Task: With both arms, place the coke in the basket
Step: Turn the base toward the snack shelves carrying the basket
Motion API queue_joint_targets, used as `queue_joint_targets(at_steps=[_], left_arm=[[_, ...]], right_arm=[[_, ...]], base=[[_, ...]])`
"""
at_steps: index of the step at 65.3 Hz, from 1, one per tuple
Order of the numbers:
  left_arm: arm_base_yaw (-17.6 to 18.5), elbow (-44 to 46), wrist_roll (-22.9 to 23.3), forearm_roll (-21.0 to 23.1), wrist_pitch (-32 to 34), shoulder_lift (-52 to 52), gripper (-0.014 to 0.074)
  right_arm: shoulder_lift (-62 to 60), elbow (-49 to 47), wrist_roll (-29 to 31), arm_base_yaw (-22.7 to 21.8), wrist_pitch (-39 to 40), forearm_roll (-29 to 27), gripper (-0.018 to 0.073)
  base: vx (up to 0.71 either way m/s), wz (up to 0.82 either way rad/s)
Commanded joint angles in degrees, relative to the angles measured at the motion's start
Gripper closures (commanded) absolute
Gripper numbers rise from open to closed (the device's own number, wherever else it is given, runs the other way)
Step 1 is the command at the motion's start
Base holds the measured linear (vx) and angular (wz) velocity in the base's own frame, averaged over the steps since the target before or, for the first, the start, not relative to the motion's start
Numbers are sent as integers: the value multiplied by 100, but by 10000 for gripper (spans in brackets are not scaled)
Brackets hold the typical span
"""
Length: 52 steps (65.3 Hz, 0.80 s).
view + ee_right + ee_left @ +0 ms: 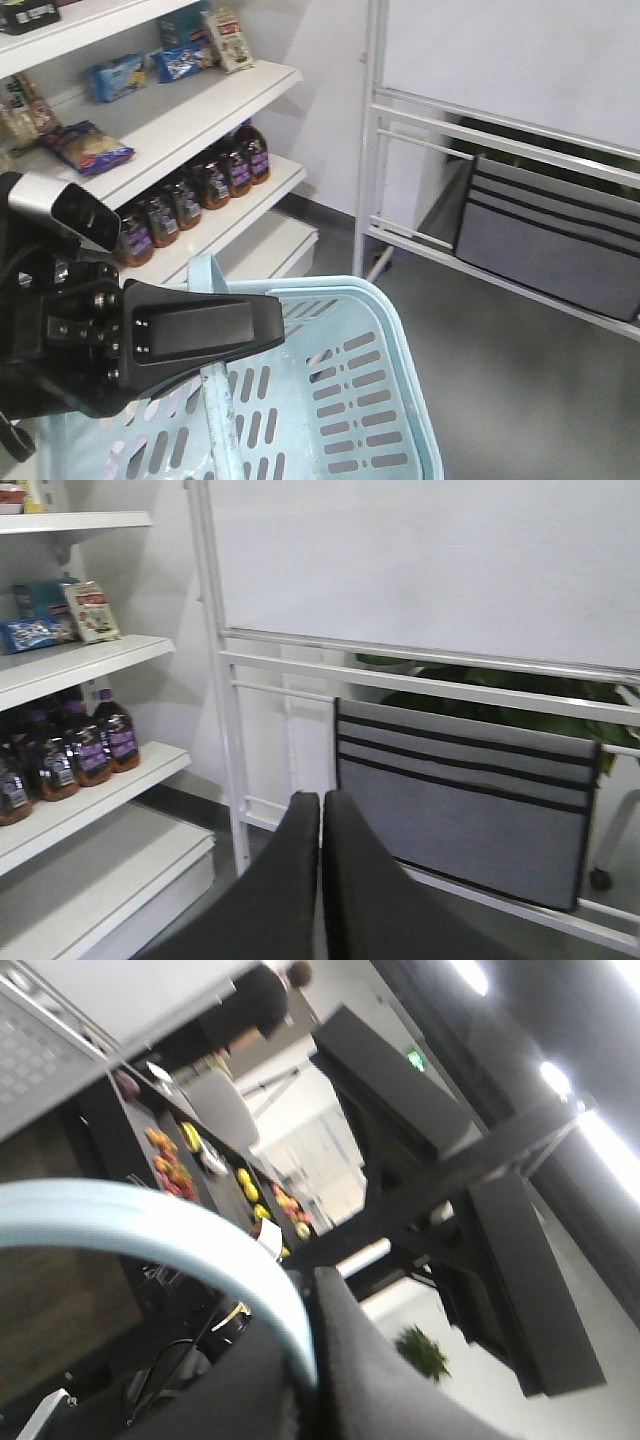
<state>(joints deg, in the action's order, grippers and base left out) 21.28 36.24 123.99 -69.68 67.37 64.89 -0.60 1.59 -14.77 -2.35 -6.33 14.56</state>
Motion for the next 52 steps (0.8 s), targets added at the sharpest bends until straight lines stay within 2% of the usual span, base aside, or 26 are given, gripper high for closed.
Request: queue_joint_targets(at_steps=[1, 52], left_arm=[[31, 185, -8, 506, 944, -136, 602], [31, 185, -8, 506, 944, -136, 602]], right_arm=[[-73, 45, 30, -40, 396, 25, 564], [-73, 45, 30, -40, 396, 25, 564]], base=[[17, 67], [16, 62]])
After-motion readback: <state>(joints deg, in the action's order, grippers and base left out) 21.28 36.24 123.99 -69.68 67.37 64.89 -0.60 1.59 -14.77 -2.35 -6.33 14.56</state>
